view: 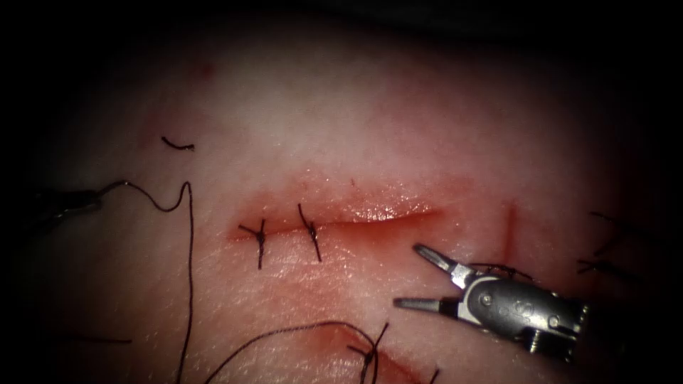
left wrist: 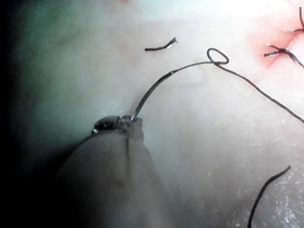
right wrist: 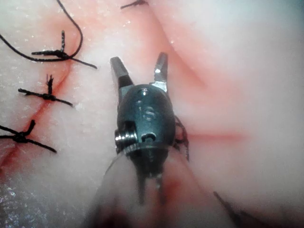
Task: Wound Closure
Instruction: Pick up the needle with the left grasper.
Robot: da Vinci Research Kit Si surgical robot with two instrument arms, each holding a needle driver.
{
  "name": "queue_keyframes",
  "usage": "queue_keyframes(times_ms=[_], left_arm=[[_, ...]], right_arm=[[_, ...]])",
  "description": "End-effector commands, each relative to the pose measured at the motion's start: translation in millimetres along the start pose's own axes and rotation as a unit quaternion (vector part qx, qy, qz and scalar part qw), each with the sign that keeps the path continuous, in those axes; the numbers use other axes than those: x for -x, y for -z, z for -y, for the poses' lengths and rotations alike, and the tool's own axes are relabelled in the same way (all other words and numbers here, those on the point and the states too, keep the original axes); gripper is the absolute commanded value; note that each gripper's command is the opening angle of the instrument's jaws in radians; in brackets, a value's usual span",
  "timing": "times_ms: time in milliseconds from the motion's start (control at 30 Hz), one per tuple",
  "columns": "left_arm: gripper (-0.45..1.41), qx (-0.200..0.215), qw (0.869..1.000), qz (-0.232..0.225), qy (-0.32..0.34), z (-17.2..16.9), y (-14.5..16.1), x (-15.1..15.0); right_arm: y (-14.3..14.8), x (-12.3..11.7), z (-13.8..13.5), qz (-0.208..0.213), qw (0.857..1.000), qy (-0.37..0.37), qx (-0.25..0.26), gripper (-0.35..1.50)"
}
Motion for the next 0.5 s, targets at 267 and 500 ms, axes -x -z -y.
queue_keyframes(times_ms=[267, 500], left_arm=[[-0.45, -0.006, 0.998, -0.064, 0.005, -1.2, 1.2, -3.1], [-0.45, 0.019, 0.989, -0.149, -0.008, -6.6, 1.1, -7.8]], right_arm=[[-0.5, 0.0, 0.8, -0.001, 1.0, -0.001, -0.001, 0.69], [0.3, -1.3, 1.8, -0.022, 0.995, -0.096, -0.027, 0.83]])
